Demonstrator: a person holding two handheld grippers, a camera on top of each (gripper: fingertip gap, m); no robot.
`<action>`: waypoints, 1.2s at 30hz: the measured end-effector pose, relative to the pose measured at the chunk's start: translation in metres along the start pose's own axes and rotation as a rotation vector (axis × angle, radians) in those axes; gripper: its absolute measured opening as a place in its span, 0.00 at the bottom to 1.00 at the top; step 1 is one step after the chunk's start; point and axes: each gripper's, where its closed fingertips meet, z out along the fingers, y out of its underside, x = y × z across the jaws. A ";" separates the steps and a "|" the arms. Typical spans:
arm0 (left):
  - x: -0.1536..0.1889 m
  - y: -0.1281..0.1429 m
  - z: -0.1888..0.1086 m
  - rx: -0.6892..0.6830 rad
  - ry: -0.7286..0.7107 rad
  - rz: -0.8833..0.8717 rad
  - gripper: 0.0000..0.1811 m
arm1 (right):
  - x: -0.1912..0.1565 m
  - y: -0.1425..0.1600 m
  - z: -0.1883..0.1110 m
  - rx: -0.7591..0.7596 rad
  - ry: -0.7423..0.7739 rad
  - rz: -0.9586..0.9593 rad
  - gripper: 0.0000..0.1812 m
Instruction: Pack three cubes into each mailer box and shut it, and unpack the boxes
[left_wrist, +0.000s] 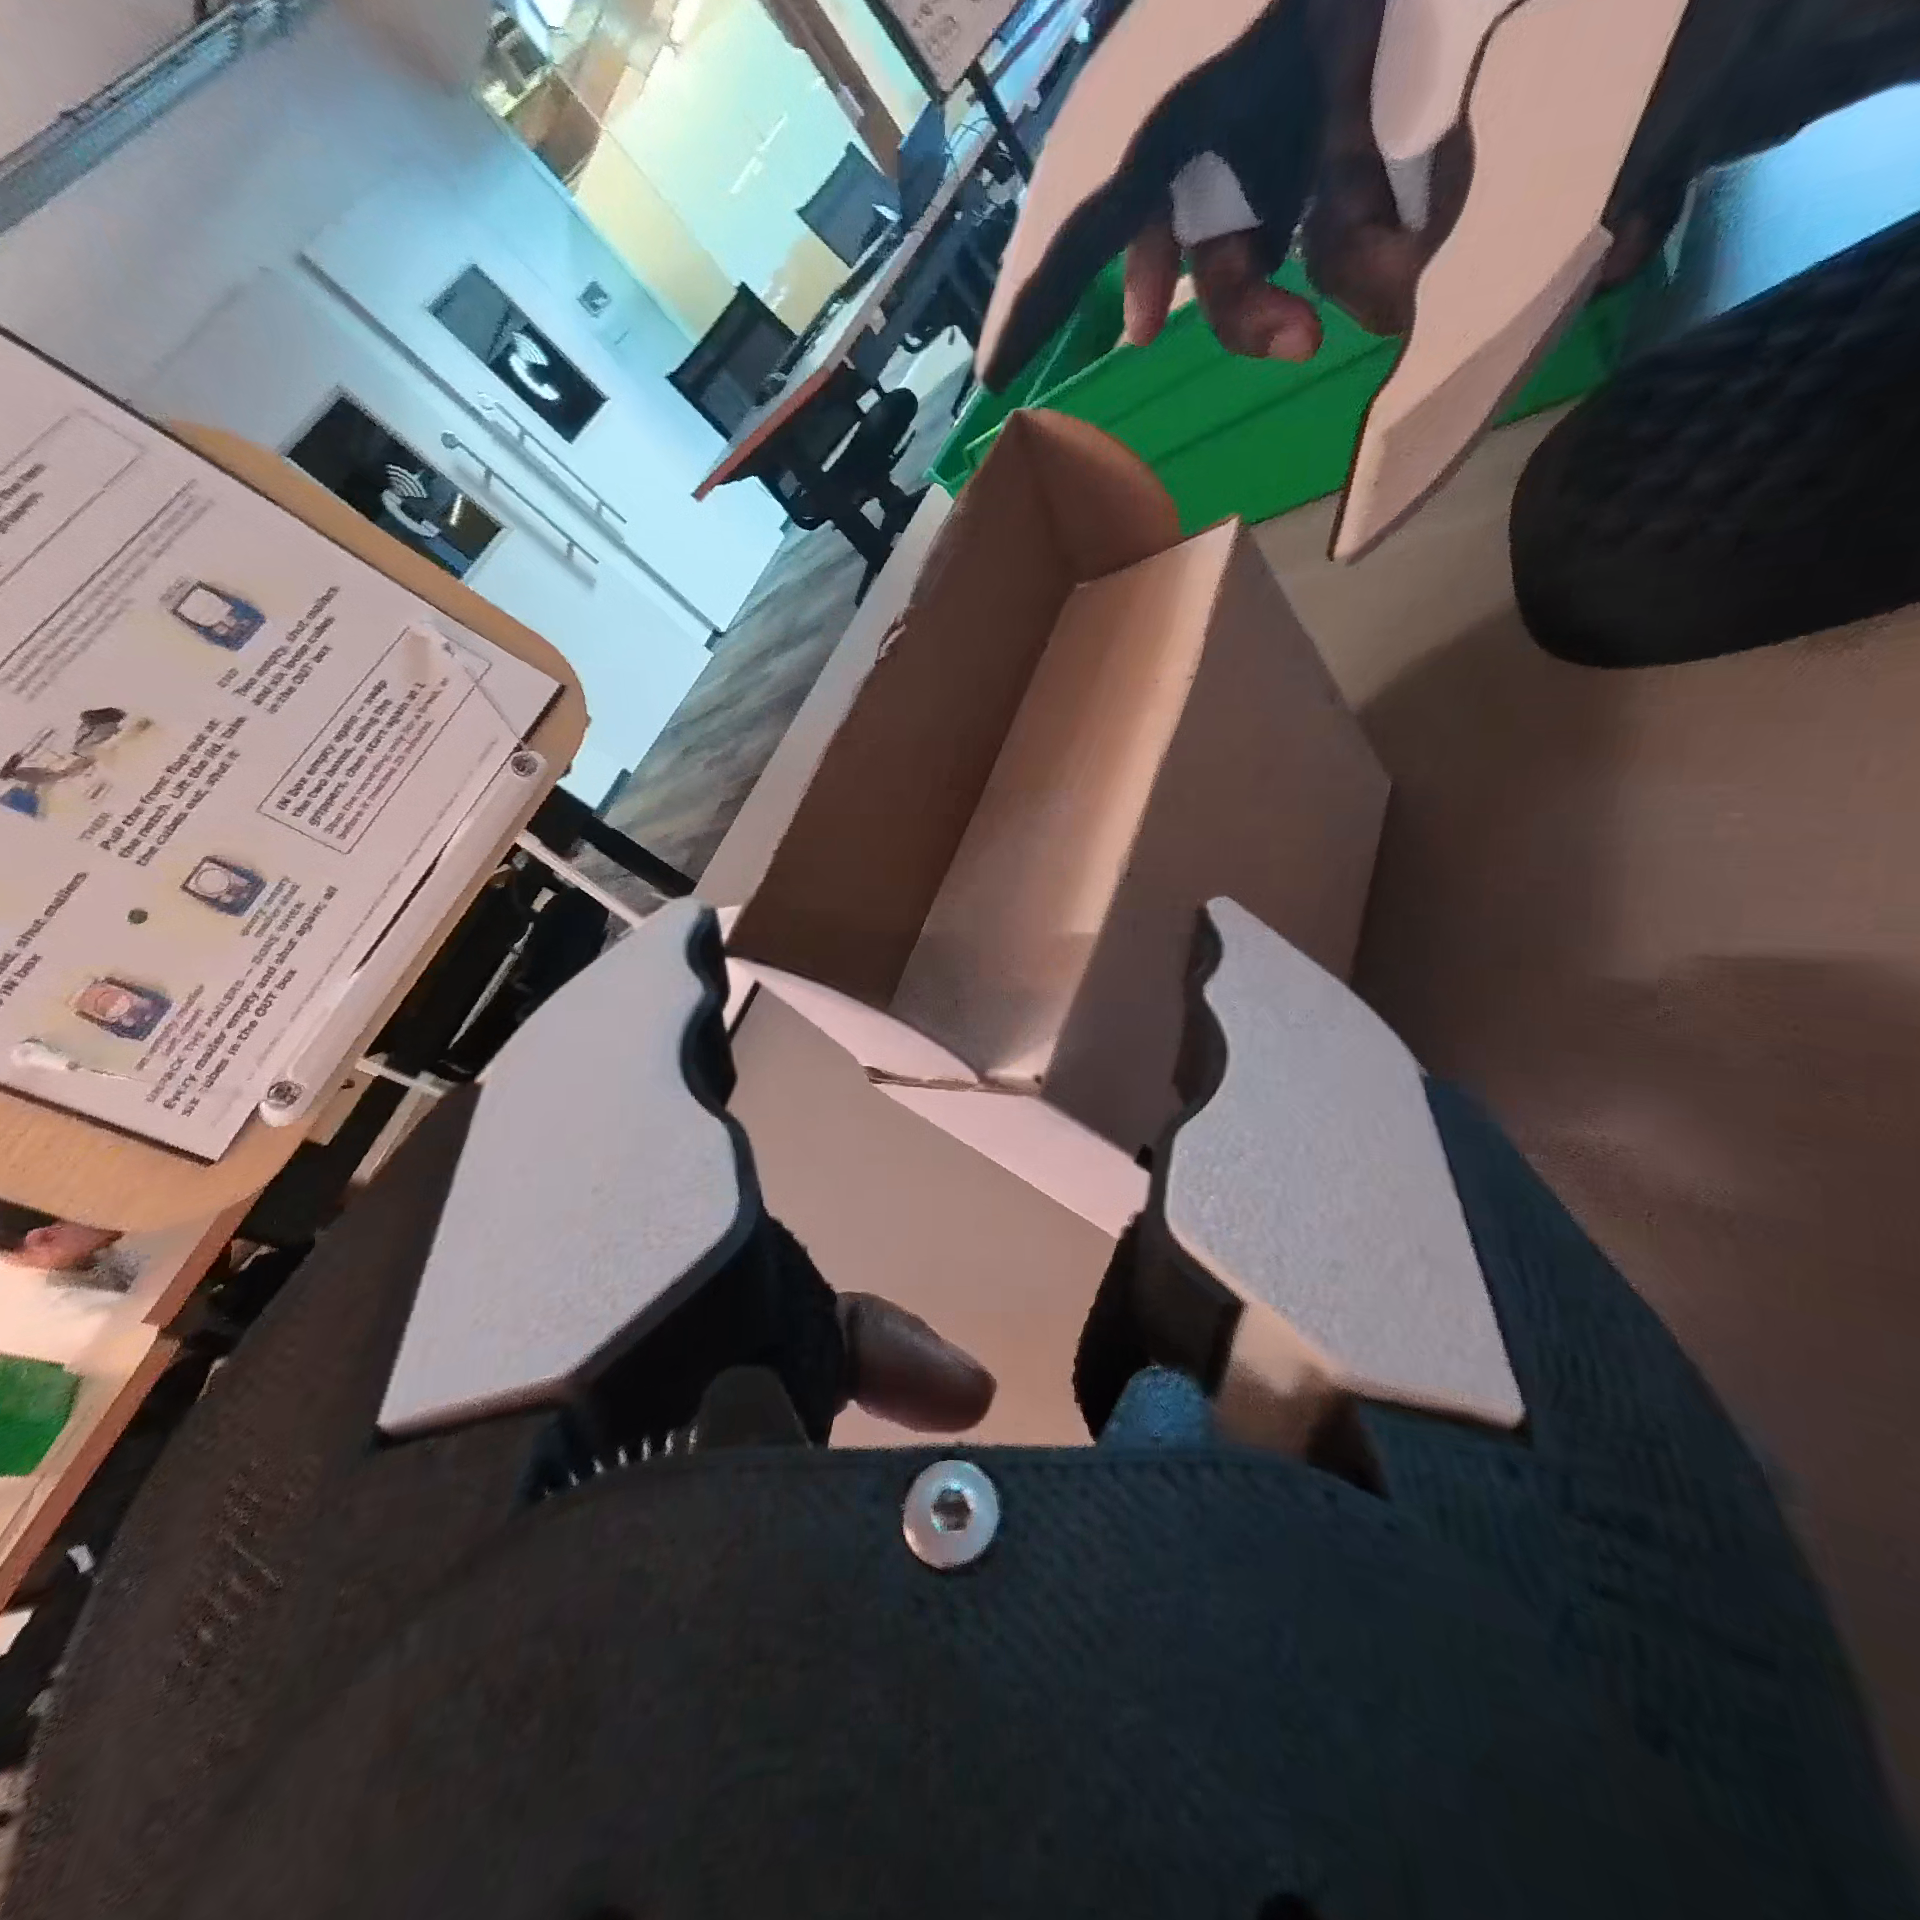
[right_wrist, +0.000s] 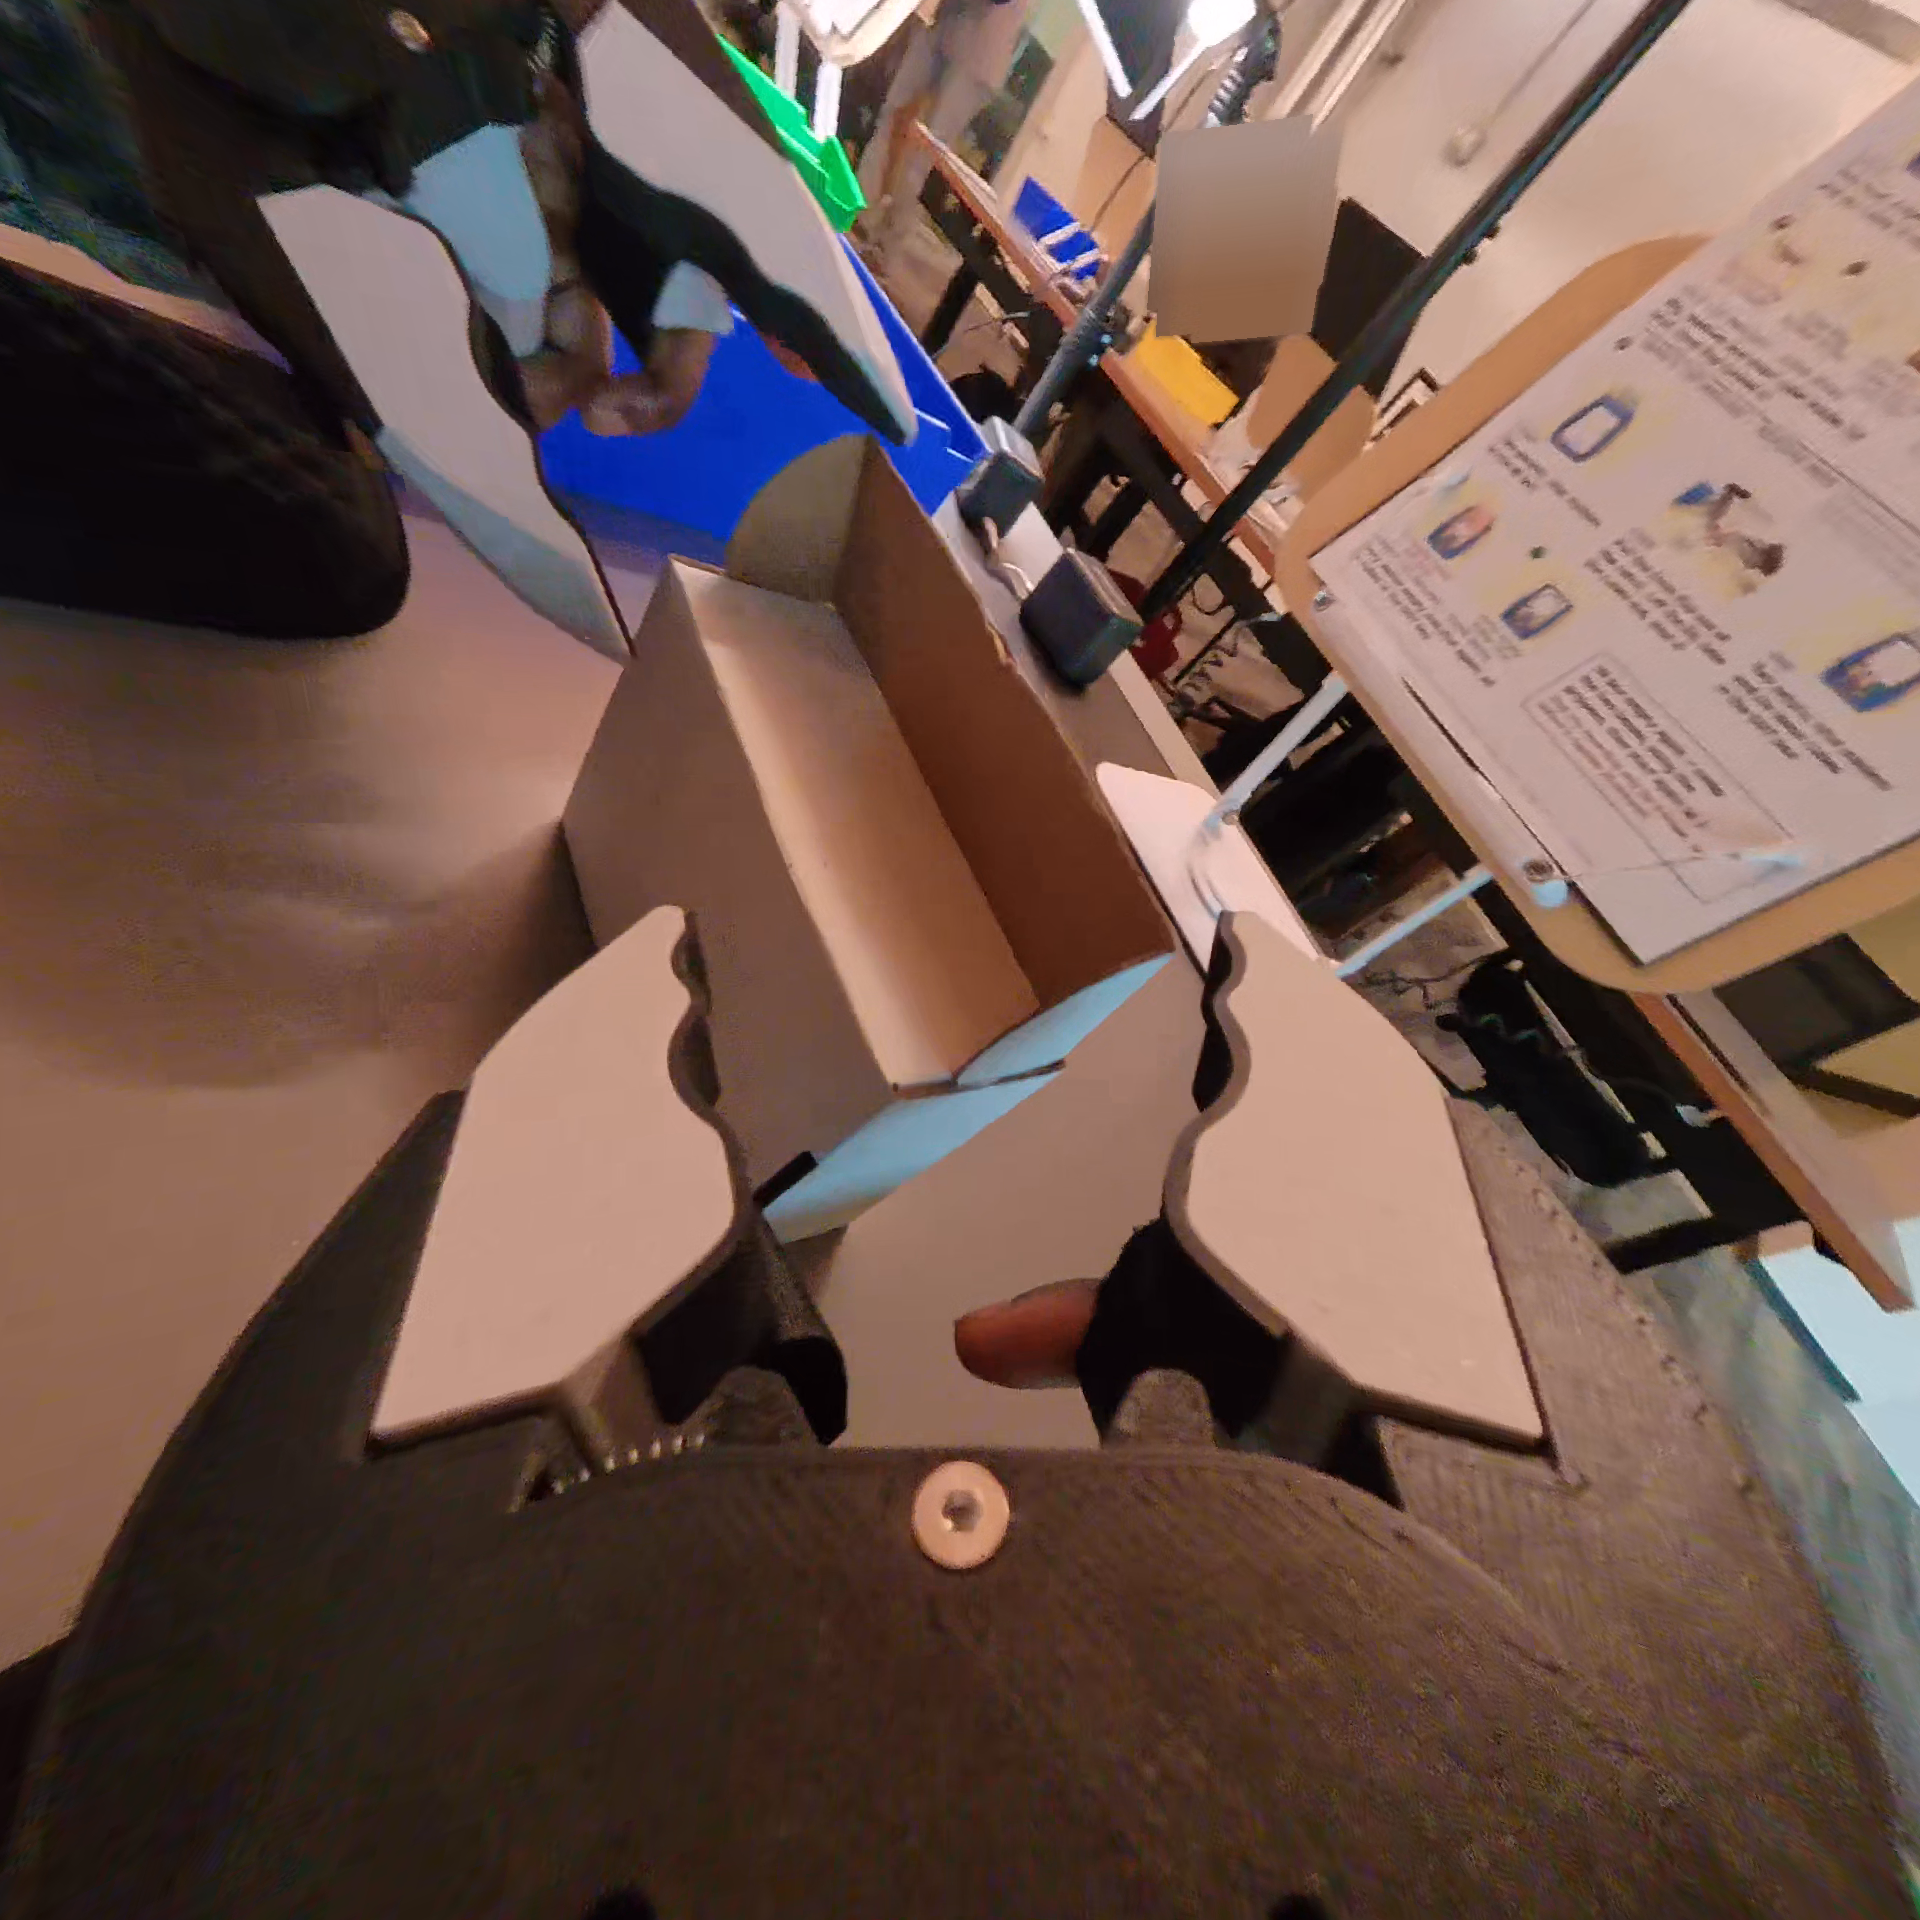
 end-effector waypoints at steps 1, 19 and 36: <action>-0.001 0.000 0.002 0.008 -0.010 0.004 0.46 | -0.003 -0.002 0.002 0.014 -0.019 -0.012 0.47; 0.009 0.011 -0.001 0.021 0.009 -0.074 0.25 | 0.001 0.007 -0.005 0.056 -0.037 0.188 0.17; 0.000 0.005 -0.004 0.170 0.149 -0.647 0.00 | 0.015 0.023 0.002 0.073 -0.089 0.636 0.00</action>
